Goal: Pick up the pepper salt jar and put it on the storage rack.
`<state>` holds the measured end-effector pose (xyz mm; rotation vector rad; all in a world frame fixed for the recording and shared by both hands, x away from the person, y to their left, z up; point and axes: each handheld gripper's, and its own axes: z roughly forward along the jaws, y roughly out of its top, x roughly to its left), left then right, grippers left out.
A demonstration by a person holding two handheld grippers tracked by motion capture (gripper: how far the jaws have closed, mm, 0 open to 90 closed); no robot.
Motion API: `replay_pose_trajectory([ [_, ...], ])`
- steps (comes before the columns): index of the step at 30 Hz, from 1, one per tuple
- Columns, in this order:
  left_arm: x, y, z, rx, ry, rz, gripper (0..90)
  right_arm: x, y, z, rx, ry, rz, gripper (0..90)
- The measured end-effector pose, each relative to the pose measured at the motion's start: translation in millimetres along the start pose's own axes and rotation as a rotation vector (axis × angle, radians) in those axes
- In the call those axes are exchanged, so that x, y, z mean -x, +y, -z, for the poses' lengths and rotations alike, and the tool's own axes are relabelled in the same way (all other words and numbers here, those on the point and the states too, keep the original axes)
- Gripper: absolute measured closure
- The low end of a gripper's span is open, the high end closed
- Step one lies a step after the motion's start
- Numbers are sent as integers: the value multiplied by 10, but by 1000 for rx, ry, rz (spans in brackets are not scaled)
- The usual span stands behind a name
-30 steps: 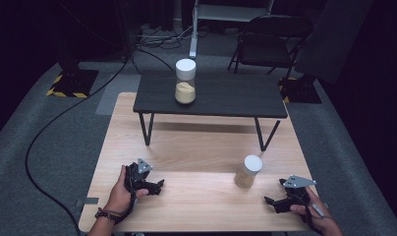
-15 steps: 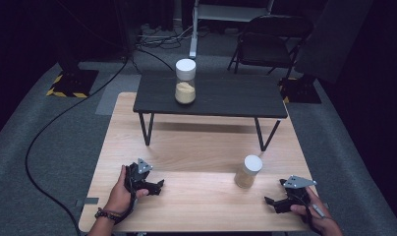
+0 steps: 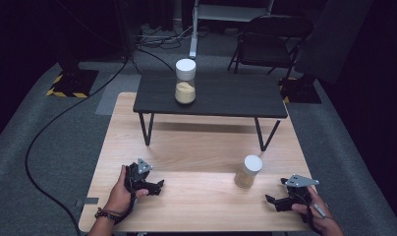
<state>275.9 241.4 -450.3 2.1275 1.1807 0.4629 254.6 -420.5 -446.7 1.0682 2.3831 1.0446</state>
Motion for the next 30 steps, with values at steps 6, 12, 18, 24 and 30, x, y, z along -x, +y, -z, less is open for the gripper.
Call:
replay_pose_trajectory([
  [6, 0, 0, 0, 0, 0, 0, 5, -22, 4, 87, 48, -15, -31, 16],
  [12, 0, 0, 0, 0, 0, 0, 5, -77, 24, 177, 79, -37, -48, 16],
  [18, 0, 0, 0, 0, 0, 0, 5, -133, 29, 264, 121, -50, -57, 15],
  [24, -1, 0, 0, 0, 0, 0, 5, -186, 21, 310, 161, -48, -50, 13],
  [30, -3, 1, 0, 0, -1, -1, 5, -239, 5, 274, 186, -46, -41, 13],
])
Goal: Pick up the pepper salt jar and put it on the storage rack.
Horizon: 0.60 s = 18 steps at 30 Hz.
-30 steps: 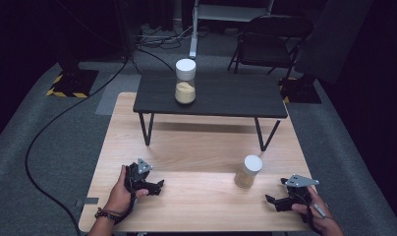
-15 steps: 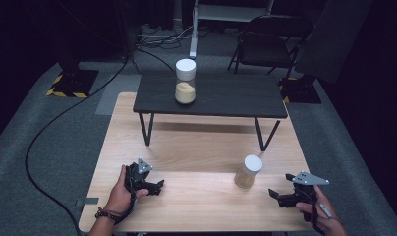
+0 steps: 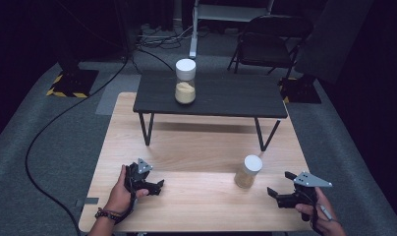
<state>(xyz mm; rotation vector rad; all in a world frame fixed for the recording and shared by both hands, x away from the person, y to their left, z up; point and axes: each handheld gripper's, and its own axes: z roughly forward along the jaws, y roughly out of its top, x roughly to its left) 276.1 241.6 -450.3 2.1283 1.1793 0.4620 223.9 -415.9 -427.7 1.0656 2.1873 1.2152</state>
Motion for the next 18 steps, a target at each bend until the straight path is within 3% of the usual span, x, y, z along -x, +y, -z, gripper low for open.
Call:
replay_pose_trajectory([
  [2, 0, 0, 0, 0, 0, 0, 5, -37, -16, -20, 7, -13, 1, 13],
  [18, 0, 0, 0, 0, 0, 0, 5, -132, -105, -263, 64, 21, -2, 12],
])
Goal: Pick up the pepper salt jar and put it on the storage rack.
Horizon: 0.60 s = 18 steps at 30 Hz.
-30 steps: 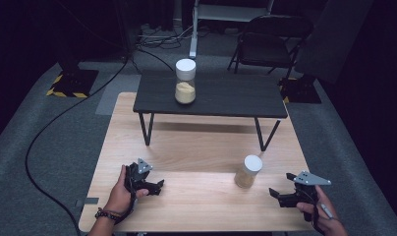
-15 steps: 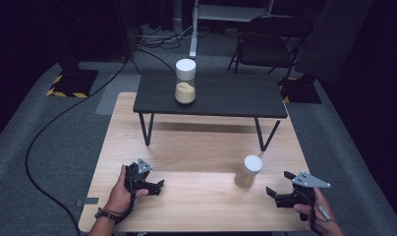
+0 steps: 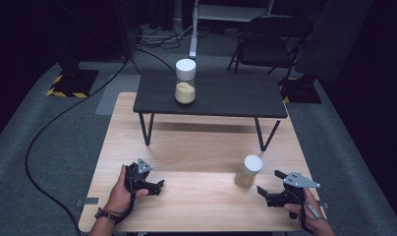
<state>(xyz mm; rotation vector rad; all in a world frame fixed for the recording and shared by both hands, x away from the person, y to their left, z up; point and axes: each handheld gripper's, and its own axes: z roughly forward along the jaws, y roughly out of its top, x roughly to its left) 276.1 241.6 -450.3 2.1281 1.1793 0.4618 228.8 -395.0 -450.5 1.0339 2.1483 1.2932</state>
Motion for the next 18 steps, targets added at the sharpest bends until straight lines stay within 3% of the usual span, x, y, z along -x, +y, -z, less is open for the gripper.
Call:
replay_pose_trajectory([
  [18, -5, 1, -2, 1, -2, -2, 5, -64, 139, -252, 11, 23, 39, 10],
])
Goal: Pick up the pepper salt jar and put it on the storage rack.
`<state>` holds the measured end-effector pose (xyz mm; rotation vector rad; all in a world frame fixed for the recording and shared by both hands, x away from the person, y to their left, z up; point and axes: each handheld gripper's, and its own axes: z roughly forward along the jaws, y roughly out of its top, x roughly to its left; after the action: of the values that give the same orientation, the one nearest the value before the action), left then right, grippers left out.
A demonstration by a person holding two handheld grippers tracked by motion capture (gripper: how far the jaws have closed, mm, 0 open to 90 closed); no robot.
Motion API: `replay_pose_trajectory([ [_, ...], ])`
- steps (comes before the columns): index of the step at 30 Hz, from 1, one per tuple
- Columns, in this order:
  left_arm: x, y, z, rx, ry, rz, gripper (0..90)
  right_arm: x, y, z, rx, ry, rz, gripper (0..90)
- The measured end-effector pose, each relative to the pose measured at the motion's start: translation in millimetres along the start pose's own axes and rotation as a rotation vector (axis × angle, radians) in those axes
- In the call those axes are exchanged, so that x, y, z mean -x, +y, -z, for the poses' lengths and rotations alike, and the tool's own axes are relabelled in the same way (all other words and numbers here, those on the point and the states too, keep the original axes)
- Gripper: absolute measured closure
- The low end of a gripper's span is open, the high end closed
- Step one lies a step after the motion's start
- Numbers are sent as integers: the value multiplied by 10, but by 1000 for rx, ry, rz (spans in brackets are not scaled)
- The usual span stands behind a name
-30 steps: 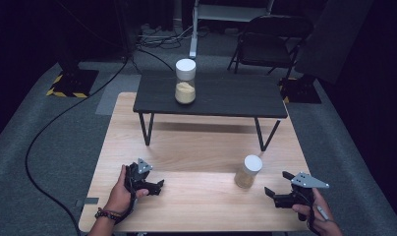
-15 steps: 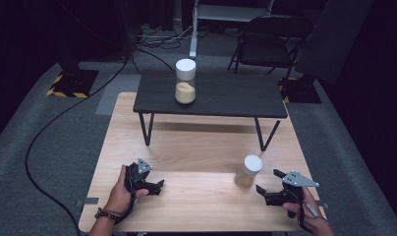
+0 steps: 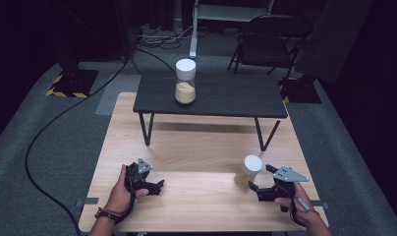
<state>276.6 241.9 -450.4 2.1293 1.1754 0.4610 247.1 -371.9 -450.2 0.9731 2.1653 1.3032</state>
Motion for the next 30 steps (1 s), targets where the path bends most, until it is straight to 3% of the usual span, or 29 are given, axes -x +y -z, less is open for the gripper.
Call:
replay_pose_trajectory([
  [13, 1, 2, -3, 0, 0, 4, 5, -14, 39, -185, 1, 45, -40, 15],
  [27, 2, 3, -7, 2, 0, 5, 5, -17, 78, -239, 9, 47, -91, 31],
  [30, 2, 3, -7, 1, 0, 5, 5, -45, 93, -238, 19, 47, -81, 54],
])
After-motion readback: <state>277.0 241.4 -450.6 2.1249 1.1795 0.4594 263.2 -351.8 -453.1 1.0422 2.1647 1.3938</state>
